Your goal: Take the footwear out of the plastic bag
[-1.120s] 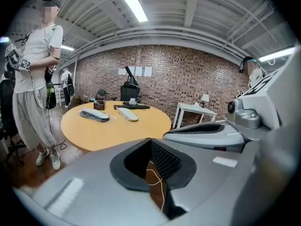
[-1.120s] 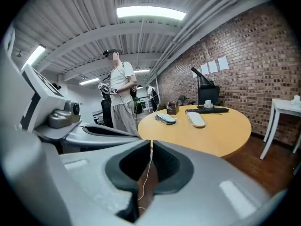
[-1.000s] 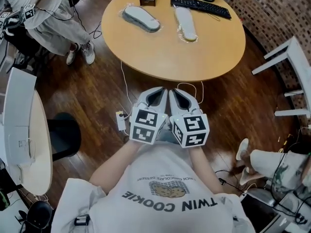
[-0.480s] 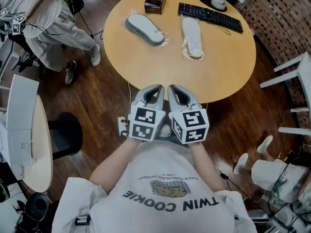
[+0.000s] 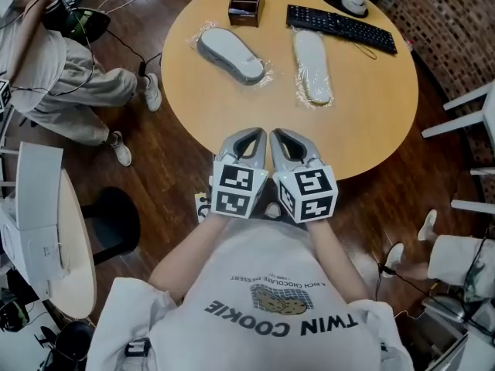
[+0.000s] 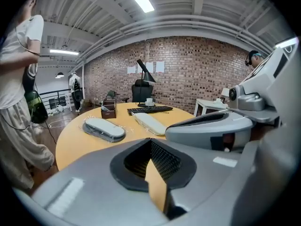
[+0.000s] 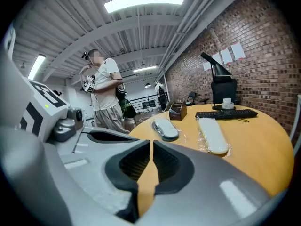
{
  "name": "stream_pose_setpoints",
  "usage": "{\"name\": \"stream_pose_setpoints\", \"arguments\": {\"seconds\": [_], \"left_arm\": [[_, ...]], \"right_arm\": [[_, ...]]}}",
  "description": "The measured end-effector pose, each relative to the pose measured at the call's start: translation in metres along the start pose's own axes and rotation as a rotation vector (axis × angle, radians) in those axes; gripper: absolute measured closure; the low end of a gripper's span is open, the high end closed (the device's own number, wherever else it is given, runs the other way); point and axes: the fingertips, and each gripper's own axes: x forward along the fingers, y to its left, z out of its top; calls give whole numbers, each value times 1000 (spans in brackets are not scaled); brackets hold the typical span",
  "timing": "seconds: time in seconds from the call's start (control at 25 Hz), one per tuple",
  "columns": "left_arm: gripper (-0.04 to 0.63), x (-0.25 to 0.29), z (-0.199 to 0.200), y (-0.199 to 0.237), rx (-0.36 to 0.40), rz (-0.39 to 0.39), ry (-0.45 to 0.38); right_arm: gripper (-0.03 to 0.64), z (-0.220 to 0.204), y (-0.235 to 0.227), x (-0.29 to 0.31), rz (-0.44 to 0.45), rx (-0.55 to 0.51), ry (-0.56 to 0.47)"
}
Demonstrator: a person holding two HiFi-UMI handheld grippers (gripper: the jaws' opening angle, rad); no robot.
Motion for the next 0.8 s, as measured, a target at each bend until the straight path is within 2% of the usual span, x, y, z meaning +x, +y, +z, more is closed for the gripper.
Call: {"name": "stream_pose_setpoints", "arguments": {"seconds": [0.44,0.64,0.8], "left_arm": [[596,73,17,78,79,-122,54],[595,100,28,116,134,-217,76],[597,122,32,146,167,-263,78]], "right_arm": [[603,20,-25,94,-76,117,41],[595,26,-38,127,-160,207,60],[584,21,-51,152,-216,254,88]]}}
